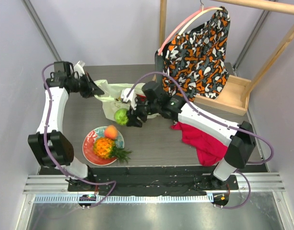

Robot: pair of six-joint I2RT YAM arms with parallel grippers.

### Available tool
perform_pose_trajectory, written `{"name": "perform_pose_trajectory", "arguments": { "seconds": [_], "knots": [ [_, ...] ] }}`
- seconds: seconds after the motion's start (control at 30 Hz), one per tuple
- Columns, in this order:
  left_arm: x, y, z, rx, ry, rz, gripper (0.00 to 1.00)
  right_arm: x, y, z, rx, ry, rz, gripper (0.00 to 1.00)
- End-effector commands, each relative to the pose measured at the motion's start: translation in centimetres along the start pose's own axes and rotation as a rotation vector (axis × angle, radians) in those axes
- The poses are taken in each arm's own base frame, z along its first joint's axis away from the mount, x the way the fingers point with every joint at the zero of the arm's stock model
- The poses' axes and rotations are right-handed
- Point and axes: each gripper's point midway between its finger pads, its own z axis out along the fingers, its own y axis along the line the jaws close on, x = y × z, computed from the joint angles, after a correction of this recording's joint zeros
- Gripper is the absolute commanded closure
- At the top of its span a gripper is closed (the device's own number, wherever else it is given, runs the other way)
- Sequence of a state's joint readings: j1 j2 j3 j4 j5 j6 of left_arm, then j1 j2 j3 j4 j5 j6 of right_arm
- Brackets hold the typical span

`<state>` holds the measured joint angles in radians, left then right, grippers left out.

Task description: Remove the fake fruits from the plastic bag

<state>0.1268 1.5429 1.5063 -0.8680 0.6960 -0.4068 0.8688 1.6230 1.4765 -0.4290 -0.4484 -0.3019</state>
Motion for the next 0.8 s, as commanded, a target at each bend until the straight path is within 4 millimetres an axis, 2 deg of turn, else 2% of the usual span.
{"name": "perform_pose_trajectory", "arguments": {
  "seconds": [0.0,0.03,0.07,0.1,0.13,0.17,0.2,0.23,0.27,0.33,0.37,0.43,0.47,0.6,0.77],
  "knots": [
    [-3.8,-0.8,-0.7,-0.018,-0.075,0.084,1.00,-2.9,4.6,2.6,-0.164,-0.049,-0.276,0.70],
    [-4.3,-0.9,-0.8,-0.020,-0.084,0.089,1.00,-2.9,4.8,3.3,-0.176,-0.045,-0.280,0.69],
    [-4.8,-1.4,-1.2,-0.019,-0.103,0.101,1.00,-3.7,5.0,4.0,-0.181,-0.056,-0.285,0.70],
    [-5.0,-1.7,-1.5,-0.019,-0.115,0.108,1.00,-3.7,5.0,4.8,-0.186,-0.049,-0.274,0.69],
    [-5.2,-2.0,-2.3,-0.028,-0.145,0.122,1.00,-2.1,4.5,6.9,-0.186,-0.004,-0.247,0.69],
    [-5.4,-2.6,-3.0,-0.024,-0.177,0.135,1.00,-2.8,4.2,7.5,-0.177,-0.015,-0.242,0.70],
    [-5.3,-2.7,-3.5,-0.028,-0.195,0.140,1.00,-3.0,3.9,8.4,-0.162,-0.019,-0.238,0.70],
    [-5.1,-2.7,-4.0,-0.027,-0.205,0.137,1.00,-1.9,3.4,10.0,-0.147,0.008,-0.234,0.70],
    [-4.9,-3.6,-5.4,-0.020,-0.243,0.158,1.00,-2.4,2.8,10.6,-0.110,0.006,-0.256,0.69],
    [-4.7,-3.7,-6.6,-0.021,-0.267,0.155,1.00,-2.2,2.5,11.9,-0.104,0.014,-0.287,0.69],
    [-4.4,-4.2,-7.4,-0.012,-0.284,0.161,1.00,-1.9,1.6,13.0,-0.073,0.028,-0.297,0.69],
    [-4.2,-4.0,-8.1,-0.006,-0.299,0.138,1.00,-2.5,0.7,13.8,-0.042,0.026,-0.345,0.68],
    [-3.9,-4.4,-8.6,0.011,-0.309,0.136,1.00,-1.6,0.2,14.8,-0.030,0.051,-0.355,0.68],
    [-3.3,-3.8,-9.2,0.029,-0.320,0.084,1.00,-1.9,-1.4,16.6,0.013,0.043,-0.419,0.68],
    [-2.6,-2.6,-9.3,0.033,-0.316,0.019,1.00,-2.1,-1.5,17.6,0.022,0.021,-0.531,0.64]
  ]
}}
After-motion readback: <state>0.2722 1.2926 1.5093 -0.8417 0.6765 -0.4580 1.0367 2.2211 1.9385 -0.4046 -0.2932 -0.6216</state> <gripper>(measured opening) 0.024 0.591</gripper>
